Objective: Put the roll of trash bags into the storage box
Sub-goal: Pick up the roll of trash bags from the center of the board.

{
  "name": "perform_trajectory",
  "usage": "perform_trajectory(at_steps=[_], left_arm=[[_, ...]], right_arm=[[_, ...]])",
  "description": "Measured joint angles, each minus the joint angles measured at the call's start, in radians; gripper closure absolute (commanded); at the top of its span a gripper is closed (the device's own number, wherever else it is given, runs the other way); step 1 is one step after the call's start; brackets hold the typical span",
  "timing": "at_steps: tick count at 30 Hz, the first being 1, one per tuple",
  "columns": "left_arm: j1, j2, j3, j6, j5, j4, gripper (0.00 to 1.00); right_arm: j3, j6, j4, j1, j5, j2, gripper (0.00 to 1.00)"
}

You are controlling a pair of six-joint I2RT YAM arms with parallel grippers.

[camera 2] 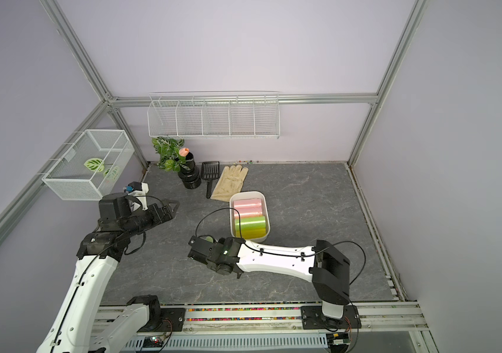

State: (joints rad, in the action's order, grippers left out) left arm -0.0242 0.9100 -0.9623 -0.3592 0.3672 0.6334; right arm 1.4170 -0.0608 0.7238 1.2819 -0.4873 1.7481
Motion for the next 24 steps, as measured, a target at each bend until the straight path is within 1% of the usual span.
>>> perform_trajectory(at_steps=[2,7,9,11,13,15,17,18,20,21,24], left_arm=[[0.000,0.000,0.000,0.000,0.000,0.000,0.00],[0.000,0.000,0.000,0.000,0.000,0.000,0.00],[0.000,0.000,0.000,0.000,0.000,0.000,0.00],[0.000,0.000,0.000,0.000,0.000,0.000,0.00],[0.000,0.000,0.000,0.000,0.001,0.000,0.00],[0.000,0.000,0.000,0.000,0.003,0.000,0.00],[0.000,0.000,0.000,0.000,0.005,0.000,0.00],[0.000,0.000,0.000,0.000,0.005,0.000,0.00],[0.000,0.000,0.000,0.000,0.007,0.000,0.00],[0.000,0.000,0.000,0.000,0.008,0.000,0.00],[0.000,0.000,0.000,0.000,0.008,-0.001,0.00]], right_arm=[[-0.043,0.034,-0.040,-0.018,-0.001,-0.052,1.00],[-0.201,0.137,-0.171,-0.141,0.150,-0.255,1.00],[-0.274,0.220,-0.221,-0.184,0.171,-0.343,1.00],[-0.323,0.311,-0.240,-0.191,0.188,-0.399,1.00],[-0.340,0.401,-0.220,-0.200,0.247,-0.426,1.00],[-0.312,0.467,-0.163,-0.256,0.342,-0.426,1.00],[-0.241,0.508,-0.088,-0.350,0.427,-0.406,1.00],[-0.192,0.528,-0.053,-0.394,0.450,-0.390,1.00],[-0.091,0.576,-0.001,-0.460,0.458,-0.349,1.00],[-0.038,0.609,0.026,-0.476,0.455,-0.319,1.00],[0.064,0.696,0.097,-0.488,0.447,-0.232,1.00]])
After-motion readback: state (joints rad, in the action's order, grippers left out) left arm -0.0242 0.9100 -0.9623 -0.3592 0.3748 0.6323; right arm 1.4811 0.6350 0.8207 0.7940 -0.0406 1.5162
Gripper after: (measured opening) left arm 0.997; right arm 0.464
